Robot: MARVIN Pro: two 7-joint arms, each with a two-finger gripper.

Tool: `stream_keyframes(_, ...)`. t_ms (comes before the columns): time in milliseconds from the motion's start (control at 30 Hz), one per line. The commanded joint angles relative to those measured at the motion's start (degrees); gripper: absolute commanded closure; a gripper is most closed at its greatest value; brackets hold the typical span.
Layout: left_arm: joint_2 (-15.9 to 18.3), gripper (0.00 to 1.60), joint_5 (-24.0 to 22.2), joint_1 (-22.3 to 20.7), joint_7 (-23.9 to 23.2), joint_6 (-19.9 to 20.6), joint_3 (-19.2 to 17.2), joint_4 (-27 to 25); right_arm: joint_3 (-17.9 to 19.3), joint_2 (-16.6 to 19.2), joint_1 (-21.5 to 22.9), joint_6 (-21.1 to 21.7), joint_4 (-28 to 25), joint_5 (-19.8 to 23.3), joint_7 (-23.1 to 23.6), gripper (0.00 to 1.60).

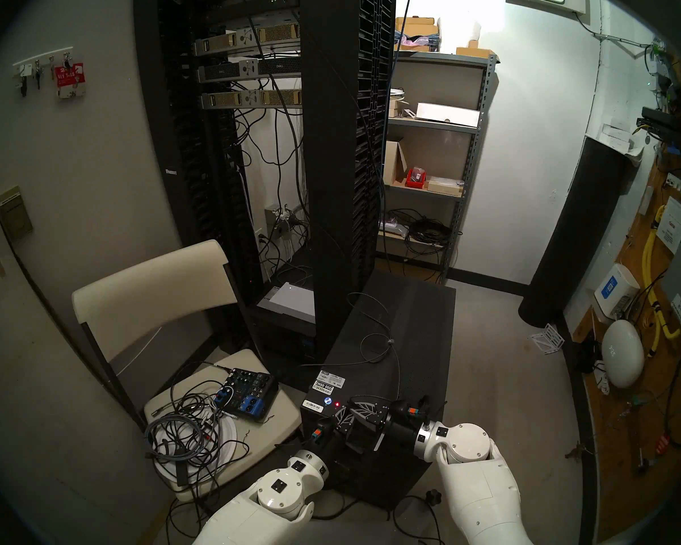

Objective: Insert the cable into the workstation's USB slot

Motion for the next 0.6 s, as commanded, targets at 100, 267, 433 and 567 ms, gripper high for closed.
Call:
stream_keyframes(100, -0.18, 1.6, 0.19, 0.89, 0.36, 0.28, 0.49, 1.16, -0.44, -0.29, -0.39, 0.11, -1.69, -0.09, 0.77, 1.6)
stream_keyframes(267, 0.03, 1.6, 0.25, 0.66, 0.45, 0.22, 0.51, 0.47, -0.1, -0.44, -0.84, 0.47, -2.78, 0.17, 1.05, 1.6)
stream_keyframes(433, 0.99, 1.6, 0.42, 1.17, 0.37, 0.31, 0.49, -3.08, 0.05, -0.54, -0.83, 0.18, -2.77, 0.44, 1.09, 1.6)
stream_keyframes(567, 2.12, 1.02, 0.52, 1.62, 0.35, 1.96, 0.52, -6.95, 0.21, -0.56, -0.55, -0.16, -2.51, 0.62, 0.87, 1.6)
